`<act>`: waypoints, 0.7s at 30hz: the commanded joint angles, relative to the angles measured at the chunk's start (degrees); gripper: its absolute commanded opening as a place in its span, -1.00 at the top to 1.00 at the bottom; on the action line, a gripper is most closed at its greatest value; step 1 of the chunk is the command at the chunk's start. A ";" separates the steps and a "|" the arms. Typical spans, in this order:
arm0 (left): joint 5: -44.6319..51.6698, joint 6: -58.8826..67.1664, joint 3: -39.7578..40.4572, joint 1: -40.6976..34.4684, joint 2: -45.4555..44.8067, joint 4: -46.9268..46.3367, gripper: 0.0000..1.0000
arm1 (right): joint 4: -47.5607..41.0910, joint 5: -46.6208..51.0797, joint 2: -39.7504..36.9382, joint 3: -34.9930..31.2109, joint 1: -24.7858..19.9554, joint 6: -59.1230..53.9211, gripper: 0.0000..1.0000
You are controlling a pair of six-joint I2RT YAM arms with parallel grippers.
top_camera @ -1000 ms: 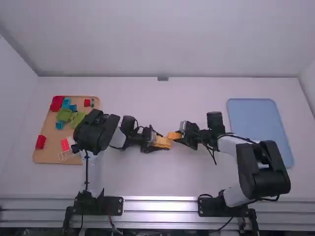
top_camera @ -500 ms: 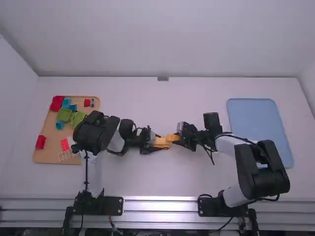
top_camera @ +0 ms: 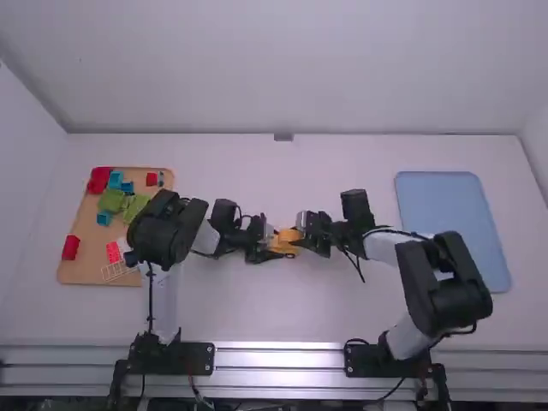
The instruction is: Assemble lego blocks to make yellow taxi
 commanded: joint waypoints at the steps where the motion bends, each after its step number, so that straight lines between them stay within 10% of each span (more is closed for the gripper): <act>1: -2.78 0.44 -1.33 -0.28 1.31 -1.09 -0.11 | 0.28 -4.98 3.52 1.92 -0.96 0.39 0.65; 21: -2.82 0.37 -1.44 -0.28 1.31 -1.16 -0.09 | -3.08 -7.13 13.05 8.31 1.03 -0.31 0.69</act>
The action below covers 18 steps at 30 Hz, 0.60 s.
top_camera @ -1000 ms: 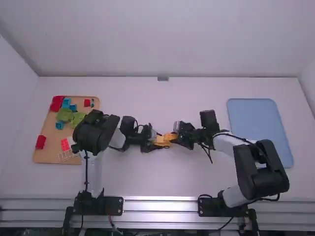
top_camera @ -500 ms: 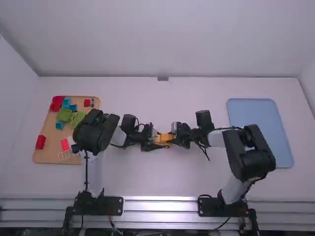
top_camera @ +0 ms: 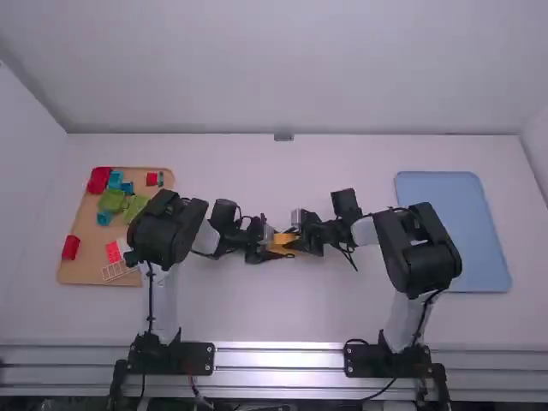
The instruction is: Assemble lego blocks to make yellow taxi
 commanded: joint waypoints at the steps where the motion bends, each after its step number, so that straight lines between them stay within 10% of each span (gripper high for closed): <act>1: -2.69 -0.48 -1.38 -0.28 1.31 -1.14 -0.09 | -0.22 -1.38 0.44 0.90 0.24 -0.11 0.69; 18: -2.64 -3.02 -0.26 -0.28 1.31 -1.14 -0.08 | 6.45 -0.22 0.55 -3.56 1.03 -1.03 0.75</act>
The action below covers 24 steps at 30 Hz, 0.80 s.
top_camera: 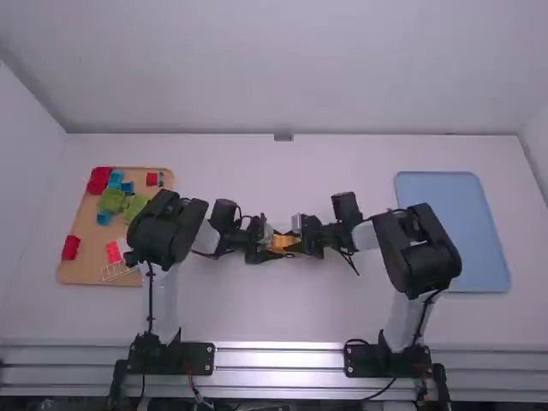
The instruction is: Assemble lego blocks to make yellow taxi
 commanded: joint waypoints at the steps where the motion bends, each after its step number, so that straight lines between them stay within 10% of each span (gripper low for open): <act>1: -2.75 -1.66 -0.39 -0.28 1.31 -1.25 -0.07 | 0.17 -0.09 0.55 -0.48 0.33 0.79 0.80; 24: -2.91 -1.05 -1.36 -0.28 1.31 -1.03 0.00 | 7.89 -3.98 3.98 -0.50 -0.66 5.84 0.82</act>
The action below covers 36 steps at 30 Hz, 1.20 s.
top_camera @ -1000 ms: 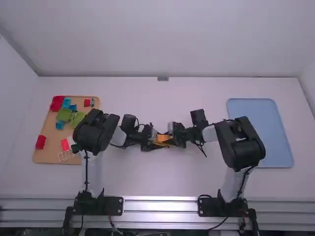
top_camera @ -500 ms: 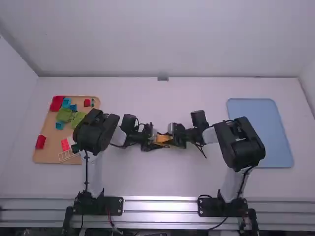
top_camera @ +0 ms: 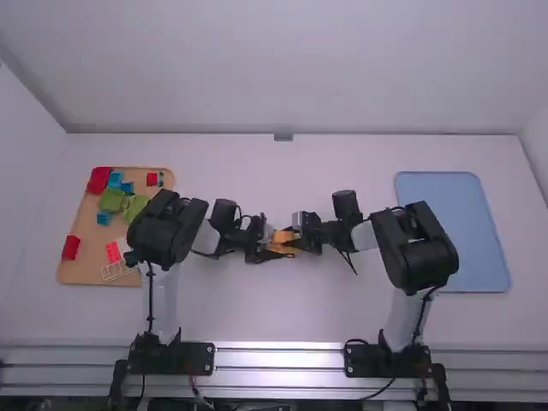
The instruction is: Assemble lego blocks to make yellow taxi
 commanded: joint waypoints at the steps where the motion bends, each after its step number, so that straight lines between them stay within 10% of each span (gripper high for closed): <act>1: -2.89 -0.92 -1.29 -0.28 1.31 -1.14 -0.01 | 0.17 -3.28 1.81 -0.39 -0.59 1.53 0.82; 36: -2.78 -1.14 -1.01 -0.26 1.31 -1.36 0.03 | -1.79 4.26 5.22 2.71 0.79 5.81 0.76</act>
